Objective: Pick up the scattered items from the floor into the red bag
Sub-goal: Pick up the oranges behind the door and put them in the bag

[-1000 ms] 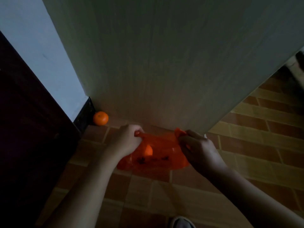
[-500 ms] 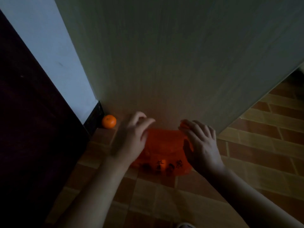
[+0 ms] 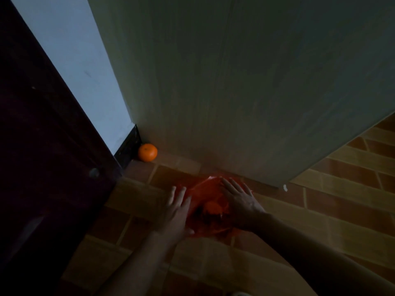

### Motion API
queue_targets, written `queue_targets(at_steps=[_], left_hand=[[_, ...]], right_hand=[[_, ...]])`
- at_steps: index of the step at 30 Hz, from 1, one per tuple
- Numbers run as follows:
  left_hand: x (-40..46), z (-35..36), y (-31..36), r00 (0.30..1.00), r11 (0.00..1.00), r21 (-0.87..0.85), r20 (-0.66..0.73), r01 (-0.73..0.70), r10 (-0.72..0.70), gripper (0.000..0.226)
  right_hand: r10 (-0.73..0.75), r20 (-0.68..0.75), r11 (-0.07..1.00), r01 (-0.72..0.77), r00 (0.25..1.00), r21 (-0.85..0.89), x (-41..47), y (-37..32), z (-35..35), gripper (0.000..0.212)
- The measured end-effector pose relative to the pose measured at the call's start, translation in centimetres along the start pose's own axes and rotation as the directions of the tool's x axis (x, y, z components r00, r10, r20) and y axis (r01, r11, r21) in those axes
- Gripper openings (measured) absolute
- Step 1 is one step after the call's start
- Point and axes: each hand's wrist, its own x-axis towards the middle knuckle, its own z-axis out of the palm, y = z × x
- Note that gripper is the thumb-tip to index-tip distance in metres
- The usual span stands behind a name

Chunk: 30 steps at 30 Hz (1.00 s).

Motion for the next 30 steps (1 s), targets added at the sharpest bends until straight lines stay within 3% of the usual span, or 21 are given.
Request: queue_targets(at_steps=[7, 10, 12, 15, 18, 21, 24, 28, 30], left_hand=[[-0.9, 2.2, -1.9, 0.966, 0.979, 0.043, 0.160, 0.200, -0.204, 0.113], [-0.5, 0.7, -0.6, 0.983, 0.981, -0.064, 0.011, 0.184, -0.183, 0.087], [0.0, -0.5, 1.1, 0.985, 0.994, -0.096, -0.156, 0.056, -0.071, 0.066], [0.6, -1.0, 3.4, 0.969, 0.990, -0.059, -0.220, -0.126, 0.110, 0.052], [1.1, 0.9, 3.5, 0.995, 0.994, -0.047, -0.019, -0.097, 0.096, 0.077], [1.1, 3.3, 1.4, 0.994, 0.996, 0.044, 0.073, -0.082, 0.079, 0.094], [0.7, 4.4, 0.2, 0.989, 0.989, 0.109, 0.123, -0.096, 0.083, 0.082], [0.3, 3.6, 0.7, 0.982, 0.995, 0.060, 0.176, -0.085, 0.073, 0.047], [-0.3, 3.2, 0.8, 0.975, 0.993, 0.081, 0.214, -0.083, 0.064, 0.045]], right_hand=[[0.059, 0.085, 0.994, -0.067, 0.995, 0.090, 1.5, 2.8, 4.5, 0.142], [0.105, 0.030, 0.989, -0.107, 0.994, 0.103, 1.5, 3.2, 5.0, 0.138], [0.093, -0.007, 0.982, -0.091, 0.996, 0.165, 0.3, 2.6, 4.1, 0.137], [-0.019, -0.160, 0.982, 0.048, 0.987, 0.182, -2.1, 0.8, 2.0, 0.118], [-0.108, -0.282, 0.975, 0.157, 0.953, 0.157, -3.1, -0.7, 1.5, 0.087], [-0.161, -0.112, 0.961, 0.181, 0.981, 0.208, -2.0, -2.1, 1.8, 0.078], [-0.126, 0.095, 0.984, 0.112, 0.988, 0.136, -0.9, -1.8, 2.4, 0.095], [-0.025, 0.140, 0.994, 0.009, 0.990, 0.113, 0.6, 0.6, 3.2, 0.125], [-0.009, 0.122, 0.995, -0.004, 0.992, 0.103, 1.0, 1.5, 3.7, 0.130]])
